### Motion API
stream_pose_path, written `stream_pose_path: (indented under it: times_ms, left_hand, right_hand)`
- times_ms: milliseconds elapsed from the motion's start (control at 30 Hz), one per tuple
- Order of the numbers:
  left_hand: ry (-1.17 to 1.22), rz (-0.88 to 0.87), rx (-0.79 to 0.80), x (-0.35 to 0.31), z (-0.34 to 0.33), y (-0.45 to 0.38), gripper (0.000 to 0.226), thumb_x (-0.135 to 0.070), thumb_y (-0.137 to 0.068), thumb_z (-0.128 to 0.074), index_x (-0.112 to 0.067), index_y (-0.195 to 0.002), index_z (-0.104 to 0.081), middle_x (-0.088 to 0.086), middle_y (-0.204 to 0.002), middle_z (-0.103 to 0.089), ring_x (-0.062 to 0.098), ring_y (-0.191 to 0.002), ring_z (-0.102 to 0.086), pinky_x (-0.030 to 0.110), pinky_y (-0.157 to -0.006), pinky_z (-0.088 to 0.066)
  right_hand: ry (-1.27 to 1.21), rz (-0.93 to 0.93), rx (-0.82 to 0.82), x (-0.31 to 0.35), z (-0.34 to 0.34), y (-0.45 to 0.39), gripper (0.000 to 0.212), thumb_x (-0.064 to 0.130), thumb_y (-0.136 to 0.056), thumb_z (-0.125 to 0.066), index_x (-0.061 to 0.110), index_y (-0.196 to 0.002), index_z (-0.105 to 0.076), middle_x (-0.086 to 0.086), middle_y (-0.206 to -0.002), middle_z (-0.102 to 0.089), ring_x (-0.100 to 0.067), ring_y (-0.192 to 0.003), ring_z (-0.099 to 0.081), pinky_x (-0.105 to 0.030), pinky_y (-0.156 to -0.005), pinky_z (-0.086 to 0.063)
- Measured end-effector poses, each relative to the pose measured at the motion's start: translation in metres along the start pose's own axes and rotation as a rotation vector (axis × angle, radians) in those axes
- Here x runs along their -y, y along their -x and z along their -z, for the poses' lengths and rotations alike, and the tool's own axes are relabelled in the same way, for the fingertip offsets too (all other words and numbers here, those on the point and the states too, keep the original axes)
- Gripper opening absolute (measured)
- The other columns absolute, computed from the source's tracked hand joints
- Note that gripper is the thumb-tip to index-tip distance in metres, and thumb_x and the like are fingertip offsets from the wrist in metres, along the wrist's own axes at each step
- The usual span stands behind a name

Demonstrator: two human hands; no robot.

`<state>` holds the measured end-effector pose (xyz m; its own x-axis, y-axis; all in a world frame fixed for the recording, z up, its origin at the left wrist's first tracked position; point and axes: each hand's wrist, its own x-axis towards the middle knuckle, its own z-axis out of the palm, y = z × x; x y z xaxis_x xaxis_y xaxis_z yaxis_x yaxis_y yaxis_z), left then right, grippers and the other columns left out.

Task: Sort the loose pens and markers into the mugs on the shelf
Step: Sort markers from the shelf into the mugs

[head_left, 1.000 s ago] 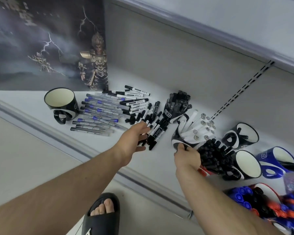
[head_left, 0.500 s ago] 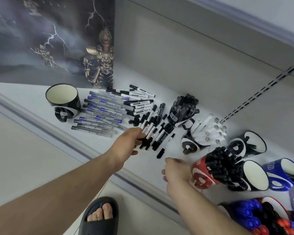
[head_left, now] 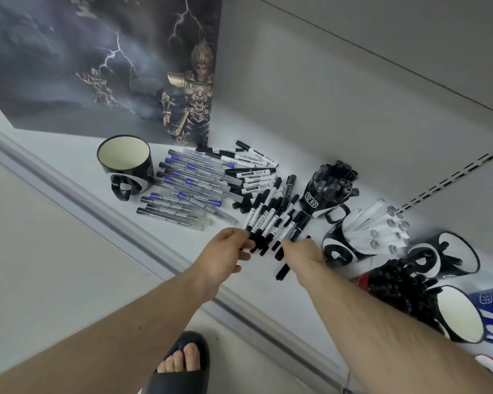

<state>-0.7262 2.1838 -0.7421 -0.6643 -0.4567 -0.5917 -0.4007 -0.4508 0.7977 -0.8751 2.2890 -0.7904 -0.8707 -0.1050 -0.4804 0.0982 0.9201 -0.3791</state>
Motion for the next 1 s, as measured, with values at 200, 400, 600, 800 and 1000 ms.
stream_pose_path:
  times_ms: [200,400,600,800,1000]
  left_hand:
    - [-0.033,0.067,0.090,0.008,-0.003,-0.002,0.030,-0.043,-0.097,-0.050,-0.022,-0.116,-0.059,-0.003,-0.110,-0.069,0.019,-0.102,-0.065,0.041,-0.094,-0.051]
    - [0.315,0.052,0.170,-0.003,-0.015,0.004,0.010,-0.019,-0.099,-0.052,-0.009,-0.097,-0.052,0.009,-0.072,-0.068,0.032,-0.086,-0.062,0.039,-0.072,-0.049]
    - [0.335,0.024,0.036,-0.006,0.009,-0.004,0.009,-0.023,-0.098,-0.056,-0.019,-0.092,-0.051,0.000,-0.064,-0.055,0.014,-0.052,-0.052,0.026,-0.050,-0.044]
    - [0.320,0.054,0.046,0.005,0.022,-0.006,0.013,-0.024,-0.095,-0.062,-0.017,-0.094,-0.051,-0.001,-0.059,-0.047,0.012,-0.046,-0.036,0.023,-0.043,-0.031]
    - [0.346,0.101,0.032,0.012,0.035,-0.005,0.031,-0.020,-0.094,-0.061,-0.001,-0.118,-0.058,0.001,-0.059,-0.053,0.013,-0.045,-0.039,0.024,-0.043,-0.036]
  right_hand:
    - [-0.238,0.310,0.117,-0.014,0.002,0.097,0.034,0.016,-0.094,-0.048,0.014,-0.061,-0.048,-0.001,-0.061,-0.051,-0.019,-0.061,-0.045,-0.029,-0.055,-0.035]
    - [-0.225,0.452,0.276,0.007,0.010,0.127,0.037,0.031,-0.093,-0.047,0.016,-0.060,-0.054,0.008,-0.055,-0.055,-0.003,-0.055,-0.047,-0.018,-0.053,-0.036]
    - [-0.088,0.388,-0.007,0.053,0.032,0.026,0.035,0.023,-0.087,-0.052,0.027,-0.121,-0.062,-0.007,-0.131,-0.053,-0.010,-0.068,-0.061,-0.023,-0.047,-0.044]
    - [0.216,0.299,0.150,0.059,0.020,-0.043,0.068,0.046,-0.080,-0.053,0.041,-0.146,-0.036,-0.010,-0.146,-0.042,-0.029,-0.118,-0.056,-0.044,-0.098,-0.049]
    - [0.022,0.283,-0.186,0.048,0.021,-0.029,0.031,0.015,-0.093,-0.053,0.025,-0.118,-0.069,0.002,-0.121,-0.067,-0.018,-0.086,-0.066,-0.020,-0.056,-0.046]
